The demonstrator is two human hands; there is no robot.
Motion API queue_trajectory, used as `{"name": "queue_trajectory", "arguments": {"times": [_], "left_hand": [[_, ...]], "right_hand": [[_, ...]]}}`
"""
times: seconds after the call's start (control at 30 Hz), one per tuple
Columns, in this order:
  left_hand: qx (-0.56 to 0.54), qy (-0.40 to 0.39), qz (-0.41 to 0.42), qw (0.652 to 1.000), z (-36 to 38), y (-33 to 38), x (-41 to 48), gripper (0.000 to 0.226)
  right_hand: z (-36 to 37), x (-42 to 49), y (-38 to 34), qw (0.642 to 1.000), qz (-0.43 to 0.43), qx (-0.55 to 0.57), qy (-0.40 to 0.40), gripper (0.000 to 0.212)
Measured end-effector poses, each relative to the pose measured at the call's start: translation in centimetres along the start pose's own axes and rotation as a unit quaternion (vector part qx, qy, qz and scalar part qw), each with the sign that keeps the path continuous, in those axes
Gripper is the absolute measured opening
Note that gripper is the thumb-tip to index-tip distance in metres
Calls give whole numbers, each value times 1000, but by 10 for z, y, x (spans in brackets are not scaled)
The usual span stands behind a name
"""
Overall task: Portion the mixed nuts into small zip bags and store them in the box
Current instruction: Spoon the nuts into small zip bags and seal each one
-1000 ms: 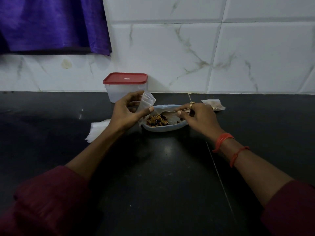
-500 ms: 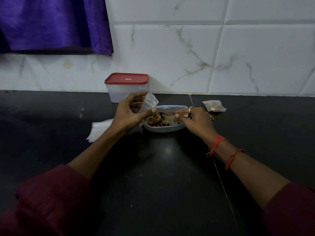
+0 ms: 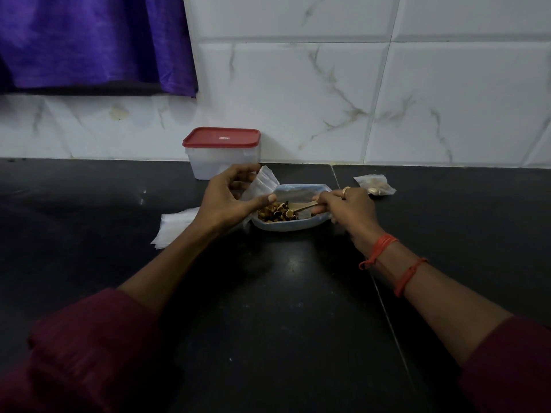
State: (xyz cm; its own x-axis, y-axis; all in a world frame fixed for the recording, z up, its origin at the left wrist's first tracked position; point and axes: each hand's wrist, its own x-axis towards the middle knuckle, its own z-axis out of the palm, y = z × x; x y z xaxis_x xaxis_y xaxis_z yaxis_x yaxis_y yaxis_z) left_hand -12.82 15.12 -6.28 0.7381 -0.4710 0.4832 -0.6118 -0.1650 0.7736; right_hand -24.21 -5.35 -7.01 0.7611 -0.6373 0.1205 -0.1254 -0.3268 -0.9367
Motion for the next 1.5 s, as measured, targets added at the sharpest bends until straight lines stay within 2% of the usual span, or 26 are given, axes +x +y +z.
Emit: {"name": "queue_trajectory", "arguments": {"times": [0.13,0.47,0.63,0.8,0.9,1.03,1.1,1.17,1.33,1.5], "left_hand": [[14,-14,-2,1000,1,1,0,71],[87,-29,10,996,2,-2,-2,77],[121,-46,24,991,1,0,-6,89],[152,-54,43,986,1,-1,-6,87],[155,-51,58,985,2,-2,-7,83],[157,-23,73,985,3,0,-7,79],[151,-16,76,985,2,1,-7,76],[148,-10,77,986,2,1,-6,73],[135,5,81,988,1,2,-4,70],[112,35,41,992,-1,-4,0,69]], "right_hand": [[0,-1,-1,999,28,35,-11,12],[-6,4,-5,996,-2,37,79,16],[-8,2,-11,994,-13,77,71,17],[-5,-9,-18,994,-48,94,39,18],[1,-12,-18,993,-89,76,-11,16],[4,-13,-15,973,-214,4,-82,16],[5,-16,-14,957,-271,-34,-97,19],[5,-19,-15,950,-293,-43,-100,20],[4,-15,-15,963,-259,25,-76,19],[-3,-10,-18,977,-180,117,1,12]]}}
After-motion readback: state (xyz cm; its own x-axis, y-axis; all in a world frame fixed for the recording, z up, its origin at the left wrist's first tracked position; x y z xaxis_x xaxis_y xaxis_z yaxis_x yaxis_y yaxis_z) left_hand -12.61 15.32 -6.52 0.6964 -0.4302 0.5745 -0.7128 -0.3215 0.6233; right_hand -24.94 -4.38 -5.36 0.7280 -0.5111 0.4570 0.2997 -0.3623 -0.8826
